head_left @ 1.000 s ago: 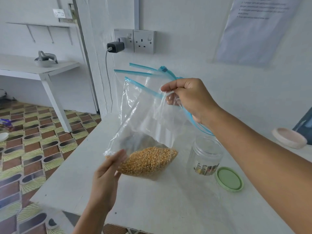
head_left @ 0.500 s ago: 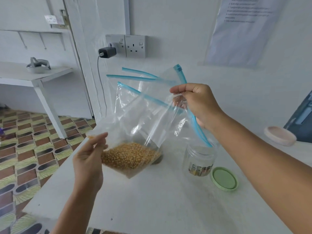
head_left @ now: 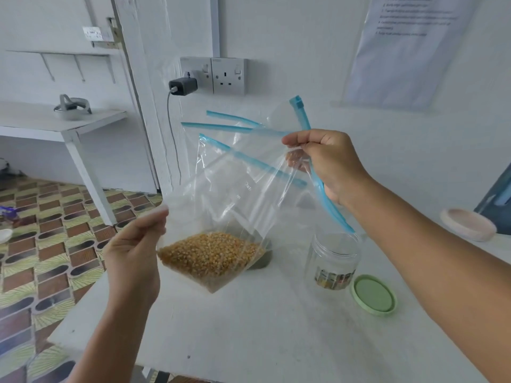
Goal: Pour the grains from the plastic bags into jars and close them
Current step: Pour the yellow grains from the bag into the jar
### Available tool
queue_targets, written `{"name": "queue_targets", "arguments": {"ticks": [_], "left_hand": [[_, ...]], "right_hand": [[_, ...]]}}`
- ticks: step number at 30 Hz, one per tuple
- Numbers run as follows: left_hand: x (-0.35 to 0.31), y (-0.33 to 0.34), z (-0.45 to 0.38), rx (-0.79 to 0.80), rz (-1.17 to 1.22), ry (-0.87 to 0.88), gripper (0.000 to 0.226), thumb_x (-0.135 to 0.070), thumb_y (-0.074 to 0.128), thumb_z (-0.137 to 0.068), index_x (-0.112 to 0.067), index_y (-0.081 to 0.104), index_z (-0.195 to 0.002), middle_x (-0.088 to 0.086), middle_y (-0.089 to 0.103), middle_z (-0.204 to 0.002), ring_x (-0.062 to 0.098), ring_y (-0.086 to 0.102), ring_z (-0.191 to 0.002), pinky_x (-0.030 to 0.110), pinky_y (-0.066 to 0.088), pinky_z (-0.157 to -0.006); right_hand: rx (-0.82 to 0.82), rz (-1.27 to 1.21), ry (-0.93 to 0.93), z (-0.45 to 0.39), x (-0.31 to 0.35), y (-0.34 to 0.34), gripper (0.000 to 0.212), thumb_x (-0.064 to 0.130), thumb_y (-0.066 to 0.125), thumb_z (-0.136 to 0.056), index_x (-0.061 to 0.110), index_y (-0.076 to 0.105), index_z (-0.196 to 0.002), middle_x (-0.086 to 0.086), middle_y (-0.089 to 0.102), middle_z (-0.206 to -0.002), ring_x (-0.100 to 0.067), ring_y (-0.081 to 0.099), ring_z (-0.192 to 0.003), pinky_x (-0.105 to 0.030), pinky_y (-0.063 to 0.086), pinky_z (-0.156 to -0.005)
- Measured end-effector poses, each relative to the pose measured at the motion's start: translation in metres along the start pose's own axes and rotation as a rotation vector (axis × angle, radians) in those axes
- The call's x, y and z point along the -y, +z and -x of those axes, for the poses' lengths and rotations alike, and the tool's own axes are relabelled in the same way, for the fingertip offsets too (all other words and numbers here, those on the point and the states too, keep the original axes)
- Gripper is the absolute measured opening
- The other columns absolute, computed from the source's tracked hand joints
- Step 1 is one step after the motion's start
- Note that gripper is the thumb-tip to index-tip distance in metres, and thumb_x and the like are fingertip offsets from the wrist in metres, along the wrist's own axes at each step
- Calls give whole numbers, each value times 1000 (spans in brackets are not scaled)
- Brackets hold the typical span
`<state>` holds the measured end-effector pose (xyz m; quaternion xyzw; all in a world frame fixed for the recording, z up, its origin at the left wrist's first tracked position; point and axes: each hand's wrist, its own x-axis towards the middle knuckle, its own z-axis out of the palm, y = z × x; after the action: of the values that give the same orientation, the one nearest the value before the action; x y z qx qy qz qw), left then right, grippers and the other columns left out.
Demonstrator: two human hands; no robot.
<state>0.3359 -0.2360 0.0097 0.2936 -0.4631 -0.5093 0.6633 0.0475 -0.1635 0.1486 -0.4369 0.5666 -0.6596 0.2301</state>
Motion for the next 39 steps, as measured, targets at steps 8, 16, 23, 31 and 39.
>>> {"name": "queue_targets", "arguments": {"ticks": [8,16,23,31,39], "left_hand": [[-4,16,-1,-64,-132,106,33,14,60,-95,-14,78,-99,-12,78,-90,6,69,-98,14,52,-92],[33,0,11,-86,-160,-37,59,17,52,-94,-30,82,-76,-6,79,-106,10,67,-105,28,49,-97],[49,-25,53,-2,-38,-273,42,8,48,-102,-16,82,-107,-9,74,-124,-5,55,-129,32,34,-116],[71,-21,65,57,67,-408,31,-6,57,-98,-18,85,-95,10,71,-130,18,62,-128,34,50,-110],[41,0,29,12,-86,-103,40,0,56,-102,-29,82,-99,-3,73,-106,9,62,-103,31,46,-96]], "right_hand": [[-24,-137,31,3,-2,-7,40,-14,46,-98,6,80,-89,-16,72,-98,-21,69,-71,-29,60,-75],[84,-32,1,8,-6,17,46,-14,41,-96,10,79,-85,-5,72,-76,-16,67,-66,-25,58,-68],[126,-19,7,10,-12,30,48,-15,43,-94,13,80,-82,-3,73,-77,-17,68,-70,-25,59,-71],[131,-1,5,10,-12,33,47,-14,47,-94,14,82,-81,-6,74,-83,-18,70,-73,-26,59,-72],[12,-79,16,4,-5,14,46,-16,44,-94,9,81,-85,-15,73,-95,-19,67,-69,-32,62,-78]]}}
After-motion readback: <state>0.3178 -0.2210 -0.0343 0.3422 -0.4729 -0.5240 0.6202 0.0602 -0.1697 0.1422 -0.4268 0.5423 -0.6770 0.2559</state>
